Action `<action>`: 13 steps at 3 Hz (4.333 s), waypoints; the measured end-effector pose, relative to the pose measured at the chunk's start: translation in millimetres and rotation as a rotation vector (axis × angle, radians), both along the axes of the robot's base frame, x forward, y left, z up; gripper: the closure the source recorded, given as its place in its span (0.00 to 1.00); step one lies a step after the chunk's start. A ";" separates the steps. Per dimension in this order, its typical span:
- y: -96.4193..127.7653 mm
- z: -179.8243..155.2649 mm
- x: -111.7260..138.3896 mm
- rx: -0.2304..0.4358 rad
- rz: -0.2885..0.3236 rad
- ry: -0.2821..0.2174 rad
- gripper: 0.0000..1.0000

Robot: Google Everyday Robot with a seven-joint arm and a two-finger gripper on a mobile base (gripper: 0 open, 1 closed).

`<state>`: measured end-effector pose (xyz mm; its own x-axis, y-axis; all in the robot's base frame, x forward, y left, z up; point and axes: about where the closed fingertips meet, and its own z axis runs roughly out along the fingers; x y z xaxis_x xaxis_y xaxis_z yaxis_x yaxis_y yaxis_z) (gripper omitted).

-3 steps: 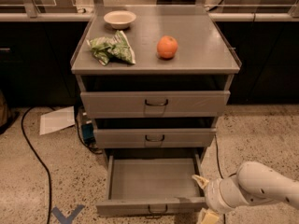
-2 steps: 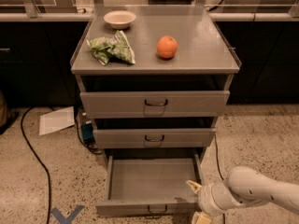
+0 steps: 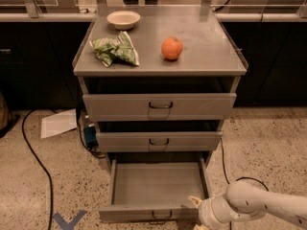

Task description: Close bottom drawer

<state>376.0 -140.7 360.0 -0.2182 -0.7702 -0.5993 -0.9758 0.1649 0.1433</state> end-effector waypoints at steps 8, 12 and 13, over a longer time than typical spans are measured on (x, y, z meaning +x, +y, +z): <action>46.5 -153.2 -19.2 0.146 0.070 0.210 0.00; 43.8 -162.8 63.7 0.134 0.087 0.120 0.00; 41.7 -168.3 80.2 0.120 0.084 0.103 0.00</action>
Offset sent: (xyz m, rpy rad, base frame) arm 0.0060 0.0224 -0.0669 0.1083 0.0465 0.0671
